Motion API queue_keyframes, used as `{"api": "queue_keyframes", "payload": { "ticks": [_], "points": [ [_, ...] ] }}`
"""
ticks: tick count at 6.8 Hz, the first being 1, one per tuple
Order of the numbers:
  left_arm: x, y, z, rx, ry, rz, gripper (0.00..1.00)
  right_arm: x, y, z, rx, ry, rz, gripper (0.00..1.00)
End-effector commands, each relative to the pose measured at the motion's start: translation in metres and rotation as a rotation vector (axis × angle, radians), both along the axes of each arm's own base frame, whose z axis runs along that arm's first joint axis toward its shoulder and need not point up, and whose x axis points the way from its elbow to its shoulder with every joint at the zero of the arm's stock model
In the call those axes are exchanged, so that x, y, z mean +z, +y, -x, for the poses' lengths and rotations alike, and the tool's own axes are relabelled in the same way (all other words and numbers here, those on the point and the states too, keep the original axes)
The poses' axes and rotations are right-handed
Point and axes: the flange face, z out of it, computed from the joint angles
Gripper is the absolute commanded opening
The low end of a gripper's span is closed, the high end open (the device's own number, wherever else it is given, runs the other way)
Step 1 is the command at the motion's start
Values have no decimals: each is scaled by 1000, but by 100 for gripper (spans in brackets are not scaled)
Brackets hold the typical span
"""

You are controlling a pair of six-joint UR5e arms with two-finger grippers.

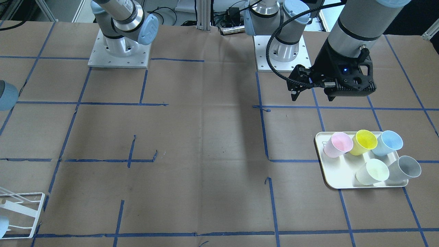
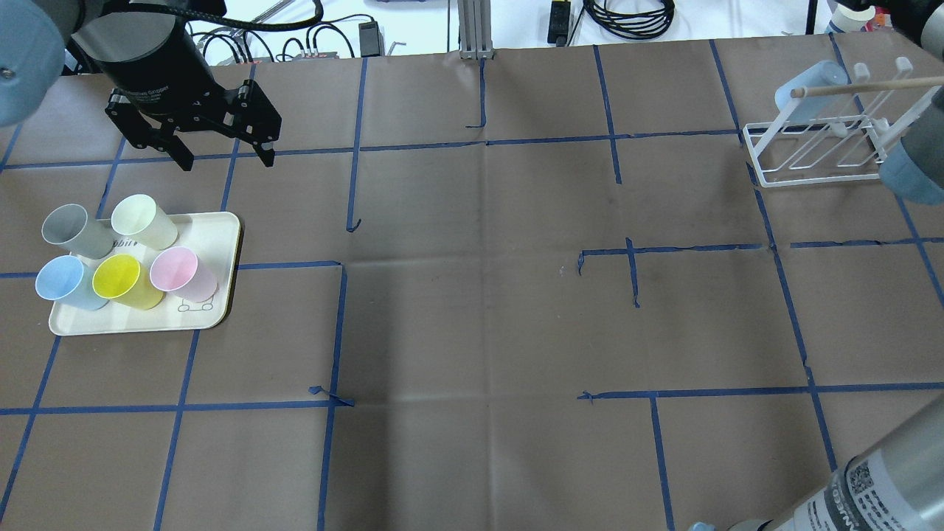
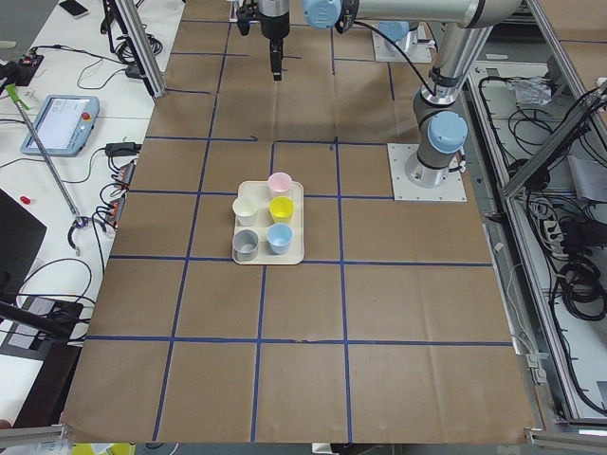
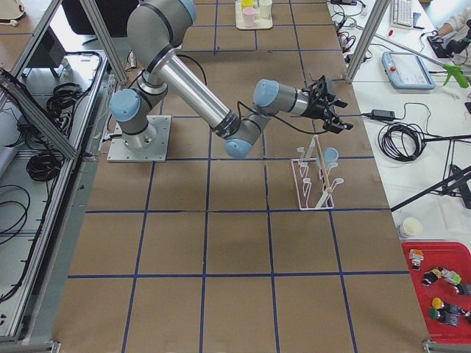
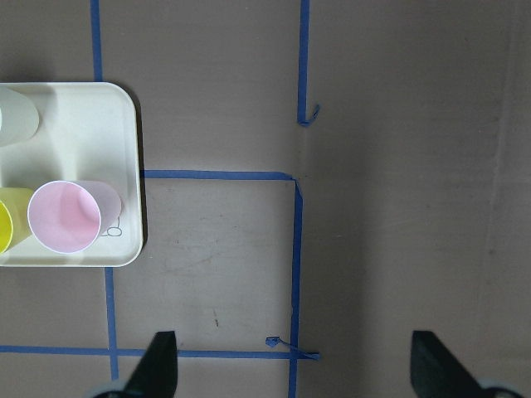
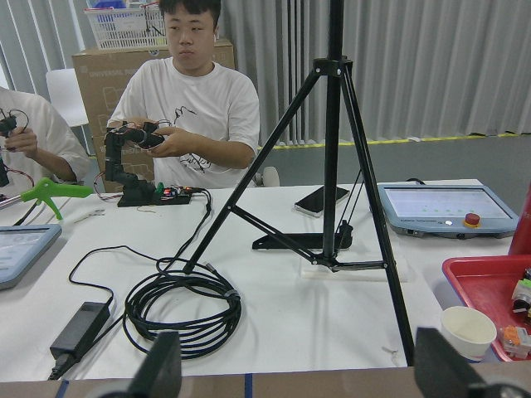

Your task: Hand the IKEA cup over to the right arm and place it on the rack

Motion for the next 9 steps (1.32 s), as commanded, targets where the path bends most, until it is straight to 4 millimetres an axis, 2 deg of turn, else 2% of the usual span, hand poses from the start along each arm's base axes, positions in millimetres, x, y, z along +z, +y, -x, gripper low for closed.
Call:
{"api": "queue_keyframes", "payload": {
  "ticks": [1, 2, 3, 4, 5, 6, 7, 8, 9],
  "points": [
    [1, -6, -43, -31, 6, 2, 100, 27, 4, -36, 21, -9, -117, 100],
    [0, -8, -66, -52, 6, 0, 100, 40, 8, -47, 30, 5, -170, 100],
    [-1, -9, -88, -71, 5, -2, 100, 53, 14, -67, 80, 48, -201, 100],
    [-7, -8, -118, -71, 10, -15, 100, 50, 17, -89, 115, 93, -322, 100],
    [-25, -2, -143, -45, 26, -47, 99, 32, 21, -117, 157, 88, -509, 100],
    [-45, 0, -158, -36, 21, -34, 99, 37, 29, -127, 158, 86, -617, 100],
    [-67, 0, -165, -27, 6, -1, 99, 63, 43, -131, 140, 103, -666, 100],
    [-82, -1, -166, -17, -9, 36, 99, 77, 60, -148, 171, 83, -746, 100],
    [-102, -5, -168, -7, -11, 42, 99, 91, 67, -176, 210, 86, -766, 100]
  ]
}}
